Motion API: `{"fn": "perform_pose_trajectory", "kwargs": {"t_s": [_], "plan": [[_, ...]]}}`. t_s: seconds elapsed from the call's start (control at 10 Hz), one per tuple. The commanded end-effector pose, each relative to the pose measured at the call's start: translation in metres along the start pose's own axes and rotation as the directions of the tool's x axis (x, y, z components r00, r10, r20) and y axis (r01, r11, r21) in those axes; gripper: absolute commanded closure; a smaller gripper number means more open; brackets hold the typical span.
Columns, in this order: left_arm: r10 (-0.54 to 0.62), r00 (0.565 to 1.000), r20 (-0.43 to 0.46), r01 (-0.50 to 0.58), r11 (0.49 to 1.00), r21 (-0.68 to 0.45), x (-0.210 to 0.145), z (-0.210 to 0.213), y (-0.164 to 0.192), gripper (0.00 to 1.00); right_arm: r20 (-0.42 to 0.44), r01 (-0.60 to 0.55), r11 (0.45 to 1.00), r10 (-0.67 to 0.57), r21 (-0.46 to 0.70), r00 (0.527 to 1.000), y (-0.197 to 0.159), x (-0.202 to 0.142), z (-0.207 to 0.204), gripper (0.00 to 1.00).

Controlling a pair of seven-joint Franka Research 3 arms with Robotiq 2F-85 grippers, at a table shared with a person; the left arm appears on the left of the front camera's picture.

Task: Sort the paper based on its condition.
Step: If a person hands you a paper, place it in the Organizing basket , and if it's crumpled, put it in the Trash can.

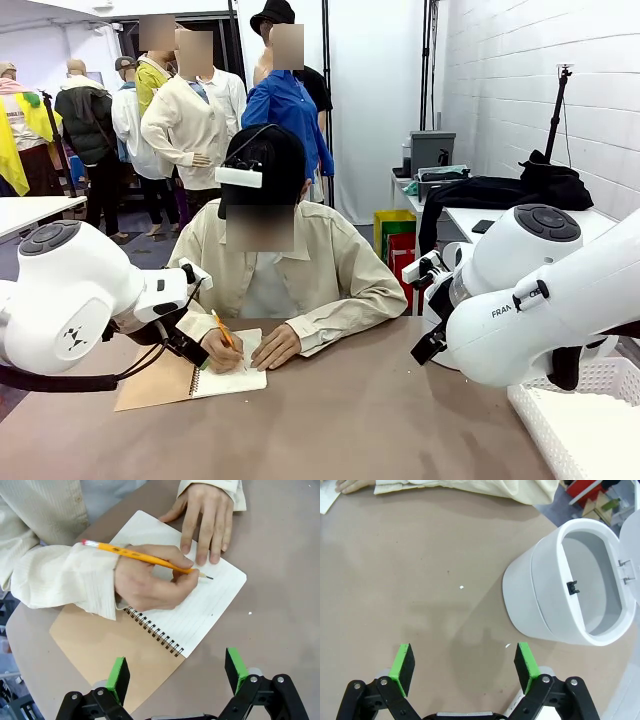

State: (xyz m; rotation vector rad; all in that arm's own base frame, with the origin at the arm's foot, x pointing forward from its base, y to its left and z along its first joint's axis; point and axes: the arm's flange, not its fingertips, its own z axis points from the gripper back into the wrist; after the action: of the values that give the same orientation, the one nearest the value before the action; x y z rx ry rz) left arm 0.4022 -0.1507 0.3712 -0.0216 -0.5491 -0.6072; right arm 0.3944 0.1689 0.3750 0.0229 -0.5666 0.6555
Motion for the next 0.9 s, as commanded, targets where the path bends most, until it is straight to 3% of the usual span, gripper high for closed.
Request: {"fn": "perform_pose_trajectory", "kwargs": {"t_s": [0.0, 0.1, 0.3, 0.6, 0.8], "plan": [[0.000, 1.000, 0.000, 0.000, 1.000, 0.000, 0.000, 0.000, 0.000, 0.00, 0.000, 0.000, 1.000, 0.000, 0.000, 1.000, 0.000, 0.000, 0.000, 0.00], [-0.026, 0.999, -0.039, 0.026, 1.000, -0.015, 0.005, 0.010, -0.001, 0.00, 0.000, 0.000, 1.000, 0.000, 0.000, 1.000, 0.000, 0.000, 0.000, 0.00], [-0.087, 0.994, -0.061, 0.078, 0.987, -0.139, 0.008, 0.036, -0.004, 0.00, -0.040, -0.015, 0.989, 0.020, 0.145, 0.999, 0.028, 0.020, 0.016, 0.00], [-0.092, 0.995, -0.024, 0.083, 0.965, -0.251, 0.009, 0.066, 0.001, 0.00, -0.106, 0.004, 0.974, 0.021, 0.229, 0.994, 0.046, 0.038, 0.039, 0.00], [-0.126, 0.992, 0.011, 0.123, 0.940, -0.318, 0.016, 0.105, 0.007, 0.00, -0.092, -0.014, 0.942, 0.048, 0.336, 0.995, 0.054, 0.058, 0.084, 0.00]]}}
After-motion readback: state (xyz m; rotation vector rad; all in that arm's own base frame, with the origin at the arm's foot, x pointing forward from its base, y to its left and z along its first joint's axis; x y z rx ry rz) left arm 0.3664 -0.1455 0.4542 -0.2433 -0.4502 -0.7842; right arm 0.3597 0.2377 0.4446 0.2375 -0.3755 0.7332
